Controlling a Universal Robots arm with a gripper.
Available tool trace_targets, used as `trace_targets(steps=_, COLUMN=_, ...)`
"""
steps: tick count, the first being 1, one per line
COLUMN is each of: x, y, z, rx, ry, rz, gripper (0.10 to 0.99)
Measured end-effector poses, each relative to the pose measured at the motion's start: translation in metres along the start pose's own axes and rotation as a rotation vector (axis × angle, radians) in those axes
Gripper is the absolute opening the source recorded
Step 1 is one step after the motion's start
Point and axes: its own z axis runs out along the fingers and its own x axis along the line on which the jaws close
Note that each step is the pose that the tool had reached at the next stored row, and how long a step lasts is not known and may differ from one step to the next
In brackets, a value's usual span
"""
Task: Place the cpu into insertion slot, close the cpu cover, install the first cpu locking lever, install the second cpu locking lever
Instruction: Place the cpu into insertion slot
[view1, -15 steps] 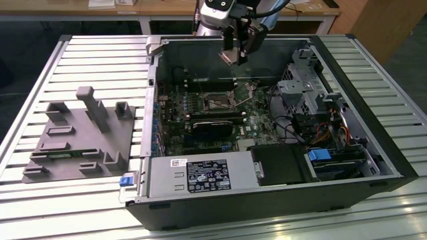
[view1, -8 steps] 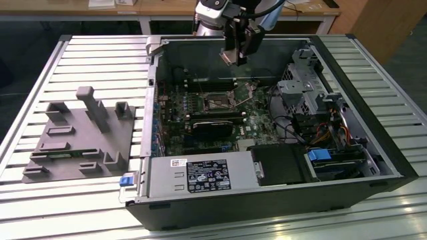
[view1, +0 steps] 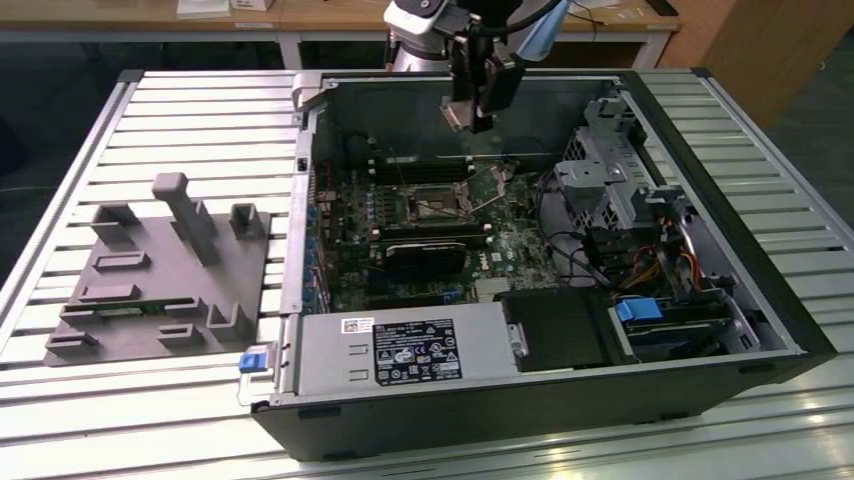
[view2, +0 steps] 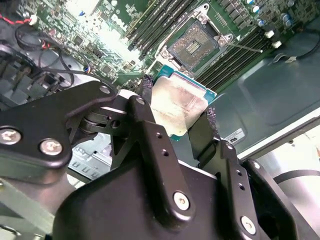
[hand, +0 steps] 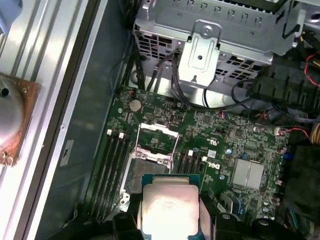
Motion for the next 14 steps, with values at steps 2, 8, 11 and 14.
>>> trace_targets(steps=2, x=0.0001, y=0.0, z=0.0001, rx=0.0, ry=-0.0018, rz=0.02, gripper=0.537)
trace_targets(steps=8, x=0.0001, y=-0.0001, z=0.0004, rx=-0.001, ry=-0.0062, rz=0.069, gripper=0.537)
trace_targets(steps=11, x=0.0002, y=-0.0003, z=0.0005, rx=-0.001, ry=-0.007, rz=0.078, gripper=0.537)
trace_targets(steps=14, x=0.0002, y=-0.0004, z=0.0007, rx=-0.002, ry=-0.0074, rz=0.082, gripper=0.537)
